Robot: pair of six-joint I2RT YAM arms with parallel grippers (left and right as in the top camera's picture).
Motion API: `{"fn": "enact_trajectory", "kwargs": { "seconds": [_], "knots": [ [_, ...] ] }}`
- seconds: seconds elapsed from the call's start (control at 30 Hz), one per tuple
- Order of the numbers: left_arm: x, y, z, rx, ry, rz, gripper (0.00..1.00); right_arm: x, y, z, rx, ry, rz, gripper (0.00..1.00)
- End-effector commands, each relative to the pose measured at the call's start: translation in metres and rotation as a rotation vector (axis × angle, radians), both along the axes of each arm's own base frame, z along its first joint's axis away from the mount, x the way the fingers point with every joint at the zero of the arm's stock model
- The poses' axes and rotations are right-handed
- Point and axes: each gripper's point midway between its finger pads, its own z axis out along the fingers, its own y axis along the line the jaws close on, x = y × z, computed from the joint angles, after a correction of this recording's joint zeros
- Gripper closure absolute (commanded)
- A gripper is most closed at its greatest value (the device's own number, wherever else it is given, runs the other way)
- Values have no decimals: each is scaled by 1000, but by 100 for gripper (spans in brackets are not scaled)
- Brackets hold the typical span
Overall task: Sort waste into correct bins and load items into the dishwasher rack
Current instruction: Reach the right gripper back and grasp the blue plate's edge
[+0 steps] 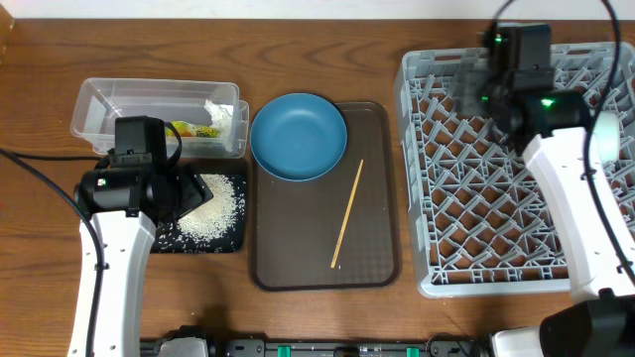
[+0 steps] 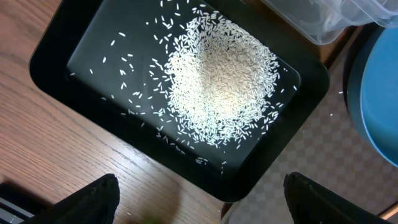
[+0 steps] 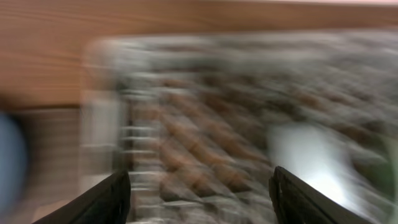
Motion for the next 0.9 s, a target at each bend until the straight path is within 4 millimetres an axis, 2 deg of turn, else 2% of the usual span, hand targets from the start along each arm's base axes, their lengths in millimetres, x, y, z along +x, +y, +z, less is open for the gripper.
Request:
{"fn": "enact_trajectory", "kwargs": {
  "seconds": [0.0,0.2,0.33,0.4,0.57,0.67,0.87],
  "knots": [
    [0,4,3,17,-6,15,13,-13,84,-15,252,88,241,29],
    [0,4,3,17,-6,15,13,-19,153,-56,218,151,373,30],
    [0,4,3,17,-6,15,13,-17,182,-95,213,208,344,32],
    [0,4,3,17,-6,15,13,-15,187,-116,203,240,291,37],
    [0,4,3,17,-6,15,13,-15,185,-163,171,317,126,39],
    [0,4,3,17,-6,15,13,-16,186,-180,168,348,109,44],
    [0,4,3,17,-6,15,13,-18,186,-192,163,375,95,69]
  ]
}}
